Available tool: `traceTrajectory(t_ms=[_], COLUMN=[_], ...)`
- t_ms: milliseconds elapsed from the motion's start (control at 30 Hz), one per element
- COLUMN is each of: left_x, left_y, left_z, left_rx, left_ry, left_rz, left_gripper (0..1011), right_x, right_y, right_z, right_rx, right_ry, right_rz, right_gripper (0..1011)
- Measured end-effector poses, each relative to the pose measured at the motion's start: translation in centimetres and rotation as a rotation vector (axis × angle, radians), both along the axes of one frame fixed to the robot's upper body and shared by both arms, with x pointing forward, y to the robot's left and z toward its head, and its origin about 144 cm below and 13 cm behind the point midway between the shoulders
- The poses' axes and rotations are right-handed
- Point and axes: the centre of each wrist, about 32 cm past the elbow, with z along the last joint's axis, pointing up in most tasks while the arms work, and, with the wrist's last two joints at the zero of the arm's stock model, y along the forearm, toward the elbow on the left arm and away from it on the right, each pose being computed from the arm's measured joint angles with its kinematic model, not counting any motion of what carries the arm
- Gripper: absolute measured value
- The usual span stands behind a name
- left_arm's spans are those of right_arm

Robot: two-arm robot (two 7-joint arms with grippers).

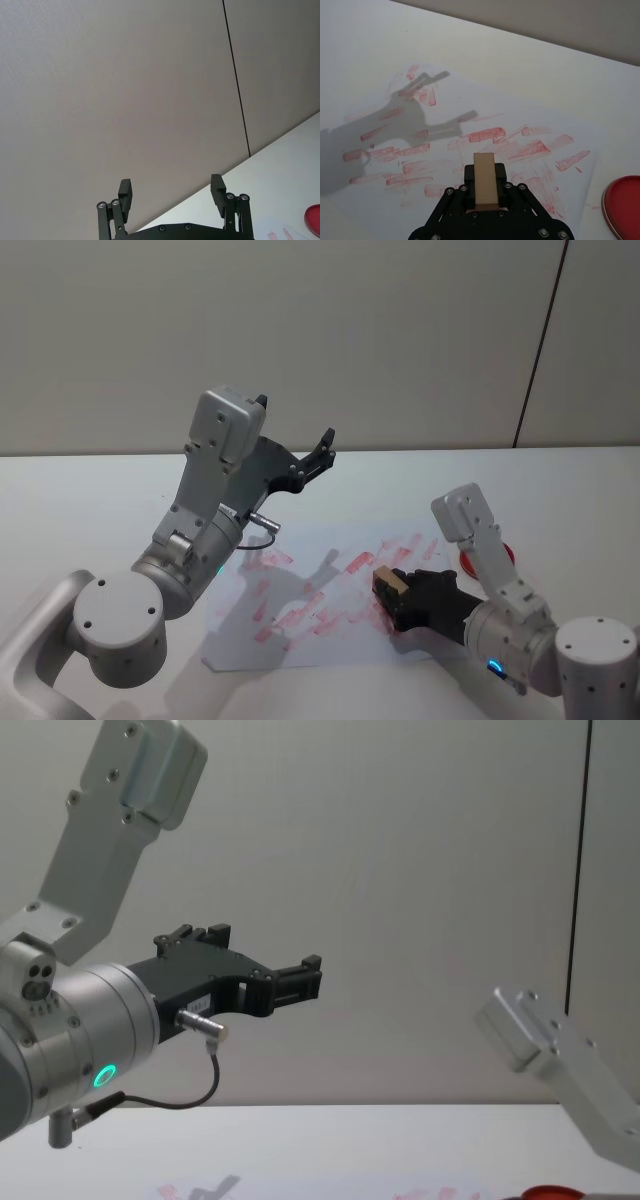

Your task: Use the one hand to pick up the stamp and affix it onto the A4 paper.

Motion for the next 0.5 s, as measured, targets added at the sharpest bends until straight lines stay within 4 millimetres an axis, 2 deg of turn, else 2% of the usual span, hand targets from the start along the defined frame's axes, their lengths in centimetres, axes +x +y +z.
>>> traceTrajectory(t_ms=[500], left_x=[0.0], left_y=[0.0], left_z=[0.0], left_rx=[0.0], left_ry=[0.0], left_rz=[0.0], left_gripper=[1001], right_x=[0.27], right_y=[0.28], right_z=[-0.72], right_rx=[-0.009], right_ry=[0.021], right_rz=[-0.028], right_gripper=[217])
